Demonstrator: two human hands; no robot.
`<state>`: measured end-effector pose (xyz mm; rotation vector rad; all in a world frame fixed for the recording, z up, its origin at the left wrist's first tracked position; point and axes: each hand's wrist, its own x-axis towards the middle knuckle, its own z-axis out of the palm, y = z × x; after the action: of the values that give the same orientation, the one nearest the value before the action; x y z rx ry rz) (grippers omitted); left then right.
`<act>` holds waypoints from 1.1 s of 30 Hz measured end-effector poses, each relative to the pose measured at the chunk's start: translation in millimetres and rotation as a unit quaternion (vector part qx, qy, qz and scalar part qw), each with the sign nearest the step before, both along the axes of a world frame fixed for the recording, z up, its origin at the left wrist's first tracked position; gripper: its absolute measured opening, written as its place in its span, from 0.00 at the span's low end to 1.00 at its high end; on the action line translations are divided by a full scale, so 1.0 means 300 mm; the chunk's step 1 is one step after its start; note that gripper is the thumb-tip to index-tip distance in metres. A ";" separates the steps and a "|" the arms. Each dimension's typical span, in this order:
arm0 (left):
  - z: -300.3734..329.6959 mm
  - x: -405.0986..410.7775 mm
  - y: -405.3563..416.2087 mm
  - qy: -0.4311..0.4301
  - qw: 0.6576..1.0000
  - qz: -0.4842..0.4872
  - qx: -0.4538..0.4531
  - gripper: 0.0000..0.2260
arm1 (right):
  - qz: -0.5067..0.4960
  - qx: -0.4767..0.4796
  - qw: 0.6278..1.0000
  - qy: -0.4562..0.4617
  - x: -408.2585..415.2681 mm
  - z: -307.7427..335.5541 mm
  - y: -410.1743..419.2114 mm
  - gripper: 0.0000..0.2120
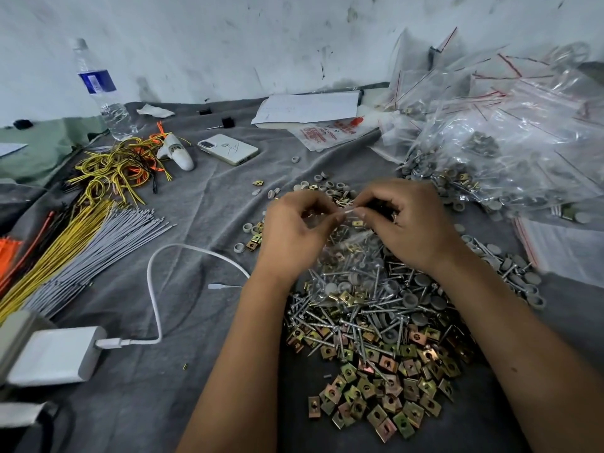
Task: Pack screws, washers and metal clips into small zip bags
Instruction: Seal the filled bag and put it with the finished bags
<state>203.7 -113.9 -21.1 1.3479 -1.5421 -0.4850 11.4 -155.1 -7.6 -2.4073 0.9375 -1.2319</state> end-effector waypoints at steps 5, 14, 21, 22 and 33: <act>-0.009 0.004 -0.005 0.035 0.999 -0.009 0.005 0.04 | -0.009 0.019 1.000 -0.014 -0.005 -0.007 -0.003 0.03; -0.005 0.001 0.000 0.055 0.998 -0.015 0.033 0.03 | -0.003 0.048 0.998 -0.047 -0.011 -0.007 -0.007 0.04; -0.001 0.001 0.003 0.094 0.995 -0.025 0.037 0.03 | -0.001 0.071 0.995 -0.063 -0.013 -0.016 -0.014 0.06; -0.004 0.004 0.001 0.096 0.994 -0.019 0.039 0.03 | -0.008 0.068 0.995 -0.066 -0.017 -0.018 -0.018 0.06; -0.006 0.007 -0.007 0.123 0.991 0.016 0.052 0.04 | -0.006 0.114 0.987 -0.117 -0.028 -0.025 -0.032 0.03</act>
<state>205.8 -116.1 -22.8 1.3350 -1.3050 -0.6928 3.1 -164.6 -15.1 -2.0346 0.9634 -1.2996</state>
